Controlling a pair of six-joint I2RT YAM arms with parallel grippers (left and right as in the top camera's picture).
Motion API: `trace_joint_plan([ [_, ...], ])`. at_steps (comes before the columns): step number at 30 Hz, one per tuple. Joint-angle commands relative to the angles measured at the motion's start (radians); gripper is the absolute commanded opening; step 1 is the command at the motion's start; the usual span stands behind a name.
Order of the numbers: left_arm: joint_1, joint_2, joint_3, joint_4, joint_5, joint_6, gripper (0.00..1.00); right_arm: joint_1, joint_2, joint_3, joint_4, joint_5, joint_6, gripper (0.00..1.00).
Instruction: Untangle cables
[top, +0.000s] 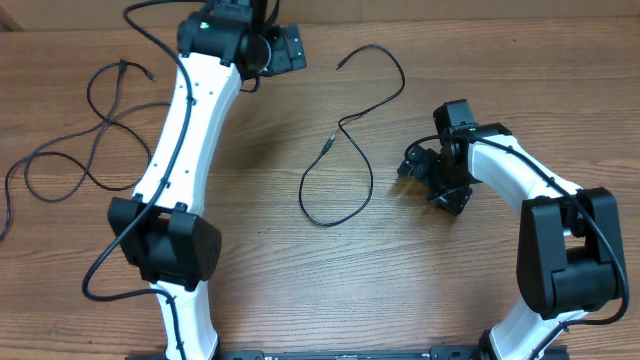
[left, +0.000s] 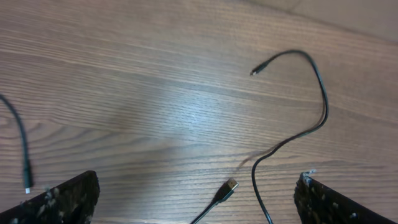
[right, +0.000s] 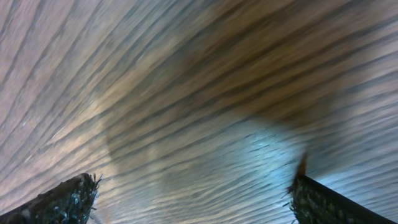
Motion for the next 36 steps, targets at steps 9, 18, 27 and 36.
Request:
trace_joint_plan([
  [9, -0.094, 0.105, -0.003, 0.032, 0.011, 0.064, 1.00, -0.015, -0.005, -0.038, 0.021, 0.064, 0.074, 1.00],
  [18, -0.153, 0.175, -0.003, 0.057, 0.011, 0.072, 0.95, -0.066, -0.005, -0.038, 0.020, 0.064, 0.105, 1.00],
  [27, -0.203, 0.252, -0.003, 0.068, 0.058, 0.072, 0.73, -0.151, -0.005, -0.039, -0.002, 0.140, 0.105, 1.00],
  [36, -0.235, 0.282, -0.003, 0.079, 0.089, 0.067, 0.46, -0.163, -0.004, -0.045, -0.002, 0.176, 0.142, 1.00],
])
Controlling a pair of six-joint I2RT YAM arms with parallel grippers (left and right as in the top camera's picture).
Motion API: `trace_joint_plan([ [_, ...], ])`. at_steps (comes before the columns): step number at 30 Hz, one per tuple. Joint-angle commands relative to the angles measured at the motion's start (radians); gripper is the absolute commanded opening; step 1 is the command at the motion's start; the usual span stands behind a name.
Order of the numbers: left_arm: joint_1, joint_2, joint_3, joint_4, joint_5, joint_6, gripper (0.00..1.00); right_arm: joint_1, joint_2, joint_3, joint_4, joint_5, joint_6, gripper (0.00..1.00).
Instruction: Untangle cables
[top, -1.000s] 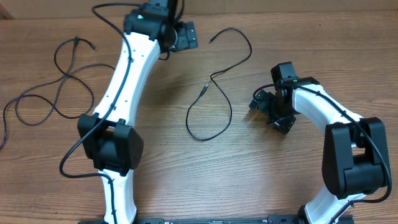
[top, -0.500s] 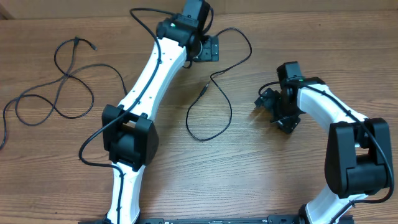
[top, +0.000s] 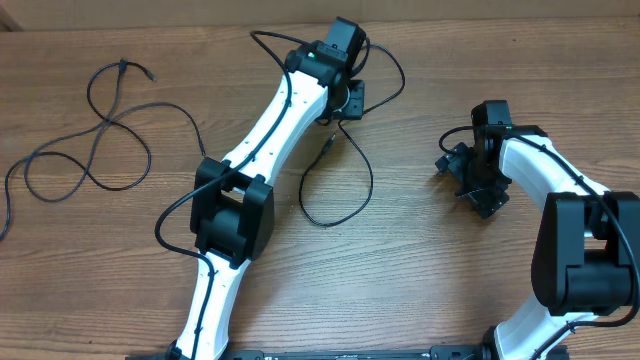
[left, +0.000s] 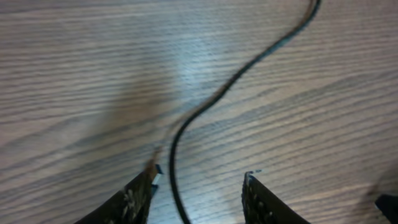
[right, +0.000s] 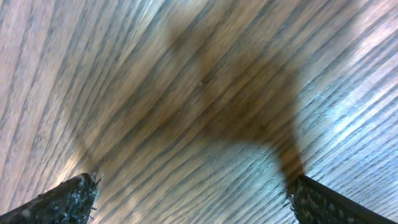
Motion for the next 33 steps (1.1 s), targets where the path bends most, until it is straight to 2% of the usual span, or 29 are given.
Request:
trace_joint_plan([
  [1, -0.011, 0.026, -0.003, 0.003, 0.018, 0.008, 0.47, -0.005, 0.002, -0.029, 0.007, 0.031, 0.041, 1.00],
  [8, -0.008, 0.071, -0.003, -0.013, -0.010, 0.007, 0.50, -0.005, 0.002, -0.098, 0.069, 0.029, 0.041, 1.00],
  [15, -0.017, 0.103, -0.003, -0.024, 0.041, -0.034, 0.47, -0.005, 0.002, -0.103, 0.078, 0.023, 0.040, 1.00],
  [18, -0.018, 0.106, -0.003, -0.024, 0.038, -0.034, 0.41, -0.005, 0.002, -0.103, 0.078, 0.023, 0.040, 1.00],
  [22, -0.015, 0.107, -0.003, -0.022, 0.034, -0.034, 0.41, -0.005, 0.002, -0.103, 0.077, 0.023, 0.040, 1.00],
  [28, -0.014, 0.107, -0.003, -0.015, -0.007, -0.034, 0.46, -0.005, 0.002, -0.103, 0.077, 0.023, 0.040, 1.00],
  [30, -0.013, 0.107, -0.003, -0.015, -0.006, -0.034, 0.51, -0.005, 0.002, -0.103, 0.077, 0.023, 0.040, 1.00],
  [33, -0.012, 0.106, -0.002, -0.015, 0.028, -0.034, 0.53, -0.005, 0.002, -0.103, 0.079, 0.023, 0.040, 1.00],
])
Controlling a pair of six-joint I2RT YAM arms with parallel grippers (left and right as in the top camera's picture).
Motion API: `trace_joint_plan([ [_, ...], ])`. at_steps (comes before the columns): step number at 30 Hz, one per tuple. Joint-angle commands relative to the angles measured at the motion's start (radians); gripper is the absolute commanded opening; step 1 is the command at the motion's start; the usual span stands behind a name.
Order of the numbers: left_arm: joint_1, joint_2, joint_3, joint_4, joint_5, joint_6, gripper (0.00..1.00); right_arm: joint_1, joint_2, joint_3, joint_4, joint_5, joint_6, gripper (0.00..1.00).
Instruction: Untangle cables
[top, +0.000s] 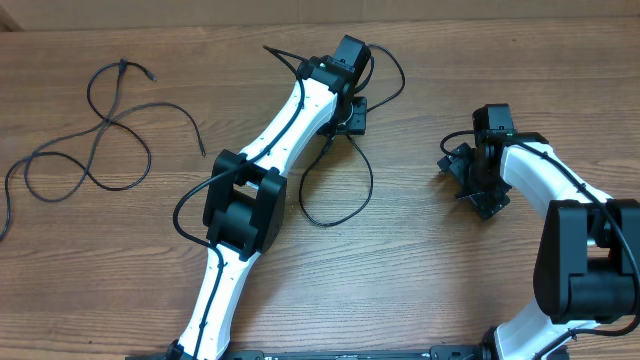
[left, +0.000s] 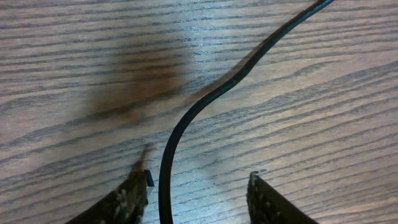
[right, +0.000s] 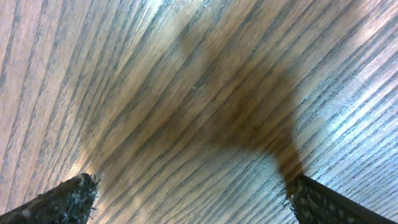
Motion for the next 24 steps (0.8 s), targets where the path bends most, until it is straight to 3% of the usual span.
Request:
trace_joint_plan([
  [1, -0.003, 0.014, 0.000, 0.001, 0.026, -0.004, 0.54, -0.005, 0.037, -0.050, 0.012, 0.010, 0.003, 1.00],
  [6, 0.008, 0.014, 0.000, 0.003, 0.035, -0.004, 0.53, -0.005, 0.037, -0.050, 0.011, 0.010, 0.003, 1.00],
  [12, 0.024, 0.014, 0.000, 0.013, 0.164, -0.015, 0.54, -0.005, 0.037, -0.050, 0.014, 0.010, 0.003, 1.00],
  [19, 0.048, 0.014, 0.000, 0.004, 0.170, -0.014, 0.55, -0.005, 0.037, -0.050, 0.014, 0.010, 0.003, 1.00],
  [24, 0.084, 0.014, 0.000, -0.011, 0.288, -0.014, 0.55, -0.005, 0.037, -0.050, 0.015, 0.010, 0.003, 1.00],
])
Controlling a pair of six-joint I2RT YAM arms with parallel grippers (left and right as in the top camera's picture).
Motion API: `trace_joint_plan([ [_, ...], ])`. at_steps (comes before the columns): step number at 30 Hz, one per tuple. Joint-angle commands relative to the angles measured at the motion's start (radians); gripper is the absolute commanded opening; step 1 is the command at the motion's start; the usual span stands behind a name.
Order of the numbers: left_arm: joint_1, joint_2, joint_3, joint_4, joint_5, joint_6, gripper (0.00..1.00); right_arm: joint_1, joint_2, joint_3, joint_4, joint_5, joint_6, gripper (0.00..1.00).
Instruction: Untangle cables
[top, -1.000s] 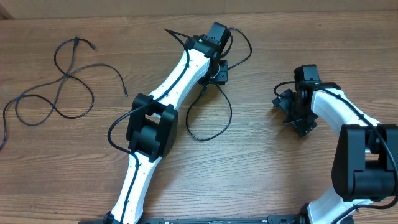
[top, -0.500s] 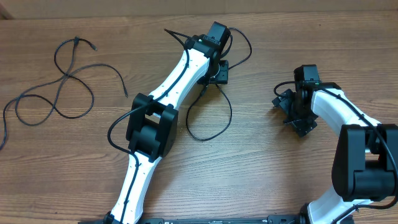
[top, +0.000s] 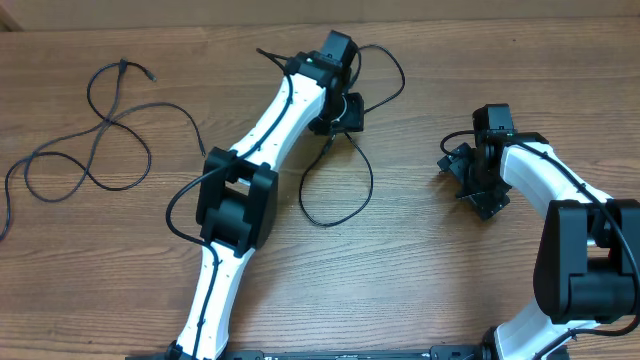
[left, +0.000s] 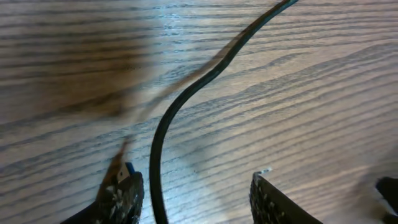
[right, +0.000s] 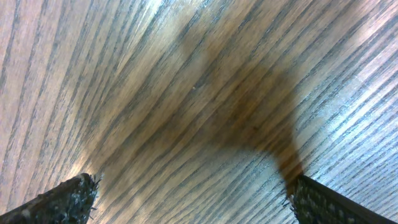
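Observation:
A thin black cable (top: 372, 180) lies mid-table in an open loop, its far part curving behind my left wrist. My left gripper (top: 345, 112) is down over it. In the left wrist view the cable (left: 186, 99) runs between the open fingers, close to the left finger (left: 124, 196), and my left gripper (left: 196, 199) is not closed on it. A second black cable (top: 103, 122) sprawls in loops at the far left, apart from the first. My right gripper (top: 467, 183) stands open over bare wood at the right; the right wrist view shows the gripper (right: 193, 199) holding nothing.
The wooden table (top: 450, 290) ends at its back edge near the top of the overhead view. The left cable runs off the overhead view's left side. The left arm stretches diagonally from the front edge to the middle cable.
My left gripper has shifted slightly to the left over the middle cable, which still lies between its open fingers. The right arm has not moved.
My left gripper was wide open at the back of the table, left of the middle cable, with the right gripper nearer the centre. Then the left gripper stood over the cable with a narrower gap, and the right one farther right. The left gripper now straddles the cable.

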Motion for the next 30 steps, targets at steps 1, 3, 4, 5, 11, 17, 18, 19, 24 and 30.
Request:
trace_joint_plan([
  [1, 0.032, 0.014, 0.000, -0.005, 0.122, -0.010, 0.55, -0.005, 0.037, -0.050, 0.014, 0.010, 0.000, 1.00],
  [3, 0.047, 0.014, 0.000, -0.006, 0.172, -0.009, 0.56, -0.005, 0.037, -0.050, 0.014, 0.010, 0.000, 1.00],
  [4, 0.054, 0.014, 0.000, -0.008, 0.190, -0.009, 0.56, -0.005, 0.037, -0.050, 0.014, 0.010, 0.000, 1.00],
  [5, 0.063, 0.014, 0.000, -0.010, 0.211, -0.009, 0.56, -0.005, 0.037, -0.050, 0.014, 0.010, 0.000, 1.00],
  [11, 0.109, 0.014, 0.000, -0.037, 0.370, -0.008, 0.53, -0.005, 0.037, -0.050, 0.014, 0.010, 0.000, 1.00],
  [17, 0.127, 0.014, 0.000, -0.058, 0.445, -0.007, 0.48, -0.005, 0.037, -0.050, 0.014, 0.009, 0.000, 1.00],
  [18, 0.127, 0.014, 0.000, -0.057, 0.444, -0.007, 0.48, -0.005, 0.037, -0.050, 0.014, 0.010, 0.000, 1.00],
  [19, 0.126, 0.014, 0.000, -0.057, 0.445, -0.008, 0.48, -0.005, 0.037, -0.050, 0.014, 0.010, 0.000, 1.00],
  [24, 0.116, 0.014, 0.000, -0.056, 0.422, -0.030, 0.64, -0.005, 0.037, -0.050, 0.014, 0.010, 0.000, 1.00],
  [30, 0.087, 0.014, -0.002, -0.073, 0.350, -0.114, 0.52, -0.005, 0.037, -0.050, 0.014, 0.010, 0.000, 1.00],
])
